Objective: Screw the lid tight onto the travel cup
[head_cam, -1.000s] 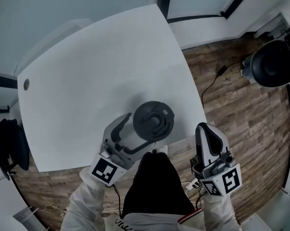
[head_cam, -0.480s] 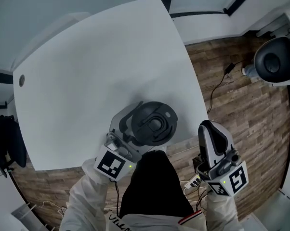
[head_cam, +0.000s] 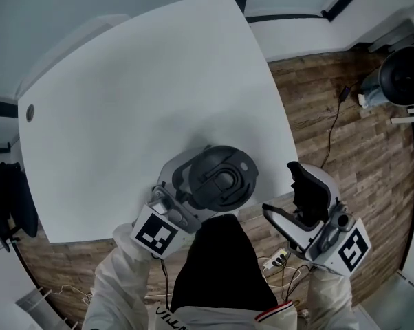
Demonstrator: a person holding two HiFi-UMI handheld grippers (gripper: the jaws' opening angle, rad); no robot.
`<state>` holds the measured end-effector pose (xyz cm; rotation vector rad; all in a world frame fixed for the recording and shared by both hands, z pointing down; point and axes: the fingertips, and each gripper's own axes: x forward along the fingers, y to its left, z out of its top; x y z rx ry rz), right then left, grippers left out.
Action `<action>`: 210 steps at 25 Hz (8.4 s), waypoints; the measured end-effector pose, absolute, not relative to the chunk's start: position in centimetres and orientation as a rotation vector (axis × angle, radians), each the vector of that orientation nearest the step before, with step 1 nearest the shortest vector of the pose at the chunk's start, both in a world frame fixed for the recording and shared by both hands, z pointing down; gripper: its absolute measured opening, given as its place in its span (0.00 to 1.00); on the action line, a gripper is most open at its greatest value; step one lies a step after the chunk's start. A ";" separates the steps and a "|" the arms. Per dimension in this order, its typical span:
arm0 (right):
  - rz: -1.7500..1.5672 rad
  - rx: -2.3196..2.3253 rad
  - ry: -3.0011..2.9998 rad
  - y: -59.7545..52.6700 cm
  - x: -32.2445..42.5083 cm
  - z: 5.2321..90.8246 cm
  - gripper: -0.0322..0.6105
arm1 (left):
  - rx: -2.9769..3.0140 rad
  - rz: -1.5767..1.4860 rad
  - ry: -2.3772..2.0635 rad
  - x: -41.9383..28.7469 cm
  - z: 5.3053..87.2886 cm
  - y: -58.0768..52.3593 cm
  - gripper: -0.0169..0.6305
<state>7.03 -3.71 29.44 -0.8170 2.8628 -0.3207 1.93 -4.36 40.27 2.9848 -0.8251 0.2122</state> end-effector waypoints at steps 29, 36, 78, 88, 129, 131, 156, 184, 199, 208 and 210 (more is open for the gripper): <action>-0.046 0.305 3.230 -1.7 -2.4 30.6 0.74 | 3.095 0.211 -0.140 2.2 40.1 -2.3 0.62; -0.083 0.037 3.164 -3.5 -2.4 30.3 0.74 | 3.068 0.169 -0.319 2.2 40.1 -3.7 0.62; -0.095 0.374 3.215 -0.5 -3.6 30.9 0.76 | 3.082 0.141 -0.046 2.4 40.3 -1.4 0.62; -0.090 -0.559 3.053 -3.6 -3.5 30.2 0.76 | 3.016 0.089 -0.571 2.1 40.5 -2.8 0.62; -0.093 -0.038 3.168 -1.3 -3.7 30.9 0.77 | 3.030 0.101 -0.120 2.4 40.9 -1.1 0.63; -0.087 -0.152 3.142 -1.2 -3.5 30.7 0.77 | 3.035 0.102 -0.171 2.6 40.9 -0.9 0.63; -0.173 -1.334 2.770 -3.1 -0.7 29.8 0.76 | 2.848 0.051 -0.868 3.2 40.0 -1.5 0.63; -0.209 -0.301 3.053 -1.3 -2.6 28.6 0.76 | 2.966 0.166 -0.254 2.8 41.2 0.1 0.64; -0.188 -1.463 2.627 -3.3 -0.1 29.3 0.76 | 2.921 0.240 -1.001 3.6 41.5 -2.0 0.63; -0.256 -0.605 2.917 -1.1 -0.2 27.7 0.76 | 3.066 0.225 -0.613 3.6 41.3 -1.0 0.63; -0.235 -0.286 3.046 -0.1 -0.7 28.2 0.76 | 3.098 0.214 -0.441 3.6 41.3 -0.6 0.63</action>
